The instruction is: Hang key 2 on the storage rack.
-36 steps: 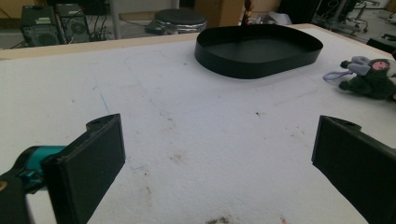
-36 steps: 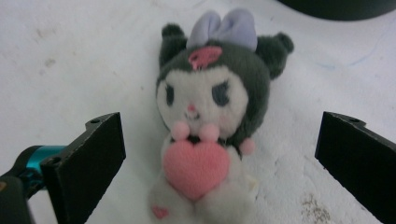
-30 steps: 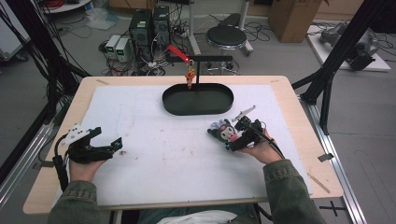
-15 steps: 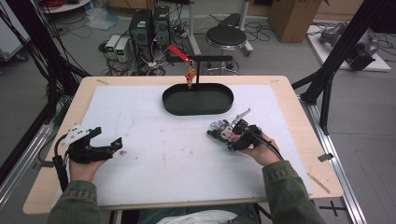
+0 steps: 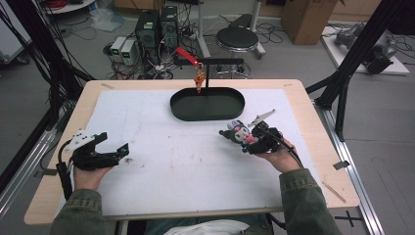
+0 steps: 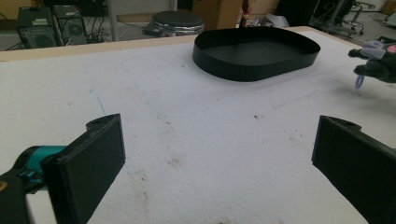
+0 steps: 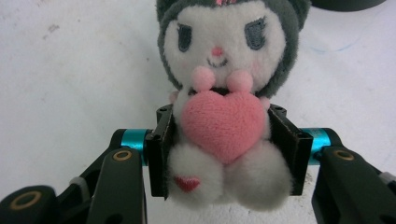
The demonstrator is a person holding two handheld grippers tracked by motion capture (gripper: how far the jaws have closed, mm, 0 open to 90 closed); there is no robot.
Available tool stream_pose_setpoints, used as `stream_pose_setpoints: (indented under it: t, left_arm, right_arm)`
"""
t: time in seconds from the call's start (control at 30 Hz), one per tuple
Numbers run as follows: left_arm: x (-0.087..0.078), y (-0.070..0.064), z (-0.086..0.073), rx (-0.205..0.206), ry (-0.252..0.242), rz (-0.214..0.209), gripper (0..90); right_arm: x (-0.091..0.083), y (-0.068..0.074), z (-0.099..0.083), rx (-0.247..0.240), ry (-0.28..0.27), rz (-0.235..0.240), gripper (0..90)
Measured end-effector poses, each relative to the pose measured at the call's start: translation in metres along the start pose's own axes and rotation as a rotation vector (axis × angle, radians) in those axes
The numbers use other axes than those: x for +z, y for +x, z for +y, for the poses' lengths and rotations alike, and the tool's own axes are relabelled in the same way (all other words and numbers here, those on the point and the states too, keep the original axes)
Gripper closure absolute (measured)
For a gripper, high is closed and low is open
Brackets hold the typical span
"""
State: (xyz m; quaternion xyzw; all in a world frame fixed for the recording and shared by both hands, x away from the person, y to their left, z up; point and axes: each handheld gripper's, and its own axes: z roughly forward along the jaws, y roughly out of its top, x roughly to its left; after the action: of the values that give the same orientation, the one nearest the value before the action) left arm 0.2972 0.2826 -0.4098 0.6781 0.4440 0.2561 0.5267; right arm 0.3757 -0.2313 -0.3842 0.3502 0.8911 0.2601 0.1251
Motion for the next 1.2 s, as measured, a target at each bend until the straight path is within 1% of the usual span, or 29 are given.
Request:
stream_pose_setpoints:
  t: [0.07,0.1,0.17,0.5,0.57,0.67,0.73,0.77,0.8,0.83,0.87,0.93,0.97,1.0,1.03,1.17,1.2]
  left_arm:
    - [0.001,0.000,0.000,0.000,-0.001,0.000,3.2]
    - [0.001,0.000,0.000,0.000,-0.001,0.001,3.2]
    - [0.001,0.000,0.000,0.000,-0.002,0.001,3.2]
    - [0.001,0.000,0.000,0.002,-0.002,-0.002,3.1]
    - [0.002,0.000,0.000,0.002,-0.002,-0.001,3.1]
    - [0.002,0.000,0.000,0.001,-0.001,-0.002,3.1]
    - [0.001,0.000,0.000,0.002,-0.002,-0.002,3.2]
    - [0.001,0.000,0.000,0.002,-0.002,-0.002,3.2]
    - [0.001,0.001,0.000,0.001,-0.001,-0.002,3.2]
    - [0.001,0.001,0.000,0.001,-0.002,-0.002,3.2]
    - [0.001,0.001,0.000,0.002,-0.001,-0.002,3.2]
    - [0.001,0.000,0.000,0.000,-0.002,-0.001,3.2]
    - [0.001,0.001,0.000,0.002,-0.003,-0.002,3.2]
    - [0.001,0.001,0.000,0.002,-0.002,-0.003,3.1]
    - [0.001,0.001,0.000,-0.001,-0.005,-0.001,3.1]
    - [0.001,0.001,0.000,-0.001,-0.006,0.000,3.2]
    - [0.001,0.001,0.001,0.000,-0.006,-0.001,3.2]
  right_arm:
    - [-0.002,-0.001,0.000,0.008,-0.007,0.002,49.0]
    - [-0.006,-0.002,0.000,0.016,-0.025,0.012,49.0]
    - [-0.007,-0.002,0.001,0.021,-0.031,0.010,49.0]
    - [-0.018,-0.003,0.006,0.021,-0.064,-0.006,49.0]
    - [-0.021,-0.004,0.009,0.028,-0.079,-0.005,49.0]
    - [-0.023,-0.004,0.012,0.024,-0.091,-0.005,49.0]
    - [-0.026,-0.003,0.017,0.025,-0.095,-0.005,49.0]
    - [-0.028,-0.003,0.021,0.022,-0.106,-0.002,49.0]
    - [-0.030,-0.004,0.025,0.012,-0.110,-0.011,49.0]
    - [-0.030,-0.004,0.025,0.012,-0.110,-0.011,49.0]
    - [-0.034,-0.003,0.031,0.013,-0.117,-0.013,49.0]
    - [-0.037,-0.003,0.034,0.007,-0.122,-0.014,49.0]
    - [-0.038,-0.002,0.038,-0.001,-0.125,-0.017,49.0]
    - [-0.042,0.000,0.045,-0.013,-0.125,-0.023,49.0]
    - [-0.042,0.000,0.045,-0.013,-0.125,-0.023,49.0]
    - [-0.051,0.003,0.060,-0.039,-0.133,-0.025,49.0]
    - [-0.054,0.004,0.067,-0.034,-0.141,-0.024,49.0]
